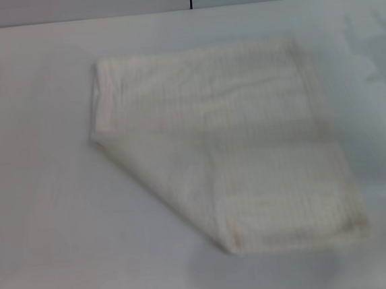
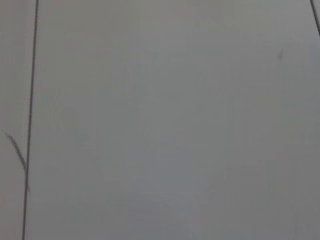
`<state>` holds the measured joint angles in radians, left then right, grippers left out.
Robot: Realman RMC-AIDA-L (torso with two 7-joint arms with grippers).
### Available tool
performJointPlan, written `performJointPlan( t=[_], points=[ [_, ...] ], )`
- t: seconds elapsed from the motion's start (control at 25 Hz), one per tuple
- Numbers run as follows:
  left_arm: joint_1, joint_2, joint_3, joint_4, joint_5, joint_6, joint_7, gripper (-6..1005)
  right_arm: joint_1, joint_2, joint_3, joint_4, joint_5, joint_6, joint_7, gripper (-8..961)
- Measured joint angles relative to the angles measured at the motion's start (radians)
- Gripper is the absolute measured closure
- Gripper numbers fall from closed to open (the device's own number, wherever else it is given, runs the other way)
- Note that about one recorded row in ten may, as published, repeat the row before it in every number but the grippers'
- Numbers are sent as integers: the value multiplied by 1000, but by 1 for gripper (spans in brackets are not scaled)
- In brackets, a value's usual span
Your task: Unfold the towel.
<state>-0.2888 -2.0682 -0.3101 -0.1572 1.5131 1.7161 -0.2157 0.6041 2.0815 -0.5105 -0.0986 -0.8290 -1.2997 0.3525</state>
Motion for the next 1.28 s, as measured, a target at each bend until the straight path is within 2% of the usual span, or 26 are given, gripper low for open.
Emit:
performJointPlan(
  t=[0.56,0.72,0.76,0.8,0.84,0.88,0.92,0.96,1.04,1.08,1.16,1.2,1.24,1.28],
  points=[
    [-6,2,16,4,17,9,-76,231,27,0,-3,32,-10,-5,-8,357],
    [-4,4,66,34,20,22,-96,231,37,-4,-31,26,-12,1,17,358],
    [-2,4,82,49,20,28,-108,231,37,-7,-87,-3,-25,7,68,358],
    [-1,5,104,73,20,40,-130,231,37,-7,-87,-3,-25,7,68,358],
    [-1,5,119,93,20,51,-148,231,33,-10,-127,-40,-49,15,116,358],
    [0,6,152,127,21,74,-167,231,10,-12,-204,-154,-133,54,256,358],
    [0,6,152,127,21,74,-167,236,10,-12,-204,-154,-133,54,256,358],
    [1,6,192,157,21,101,-176,242,-8,-17,-244,-242,-201,87,360,358],
    [3,6,208,168,22,110,-178,252,-37,-31,-307,-406,-350,145,597,358],
    [7,7,230,187,22,122,-189,258,-52,-57,-362,-560,-547,171,883,357],
    [12,7,246,209,22,127,-217,268,-48,-93,-406,-693,-751,150,1158,357],
    [12,7,246,209,22,127,-217,274,-48,-93,-406,-693,-751,150,1158,357],
    [14,7,250,216,22,128,-229,279,-41,-109,-423,-747,-833,133,1266,357],
    [18,7,262,236,23,127,-270,284,-20,-139,-449,-836,-989,84,1474,357]
  ],
)
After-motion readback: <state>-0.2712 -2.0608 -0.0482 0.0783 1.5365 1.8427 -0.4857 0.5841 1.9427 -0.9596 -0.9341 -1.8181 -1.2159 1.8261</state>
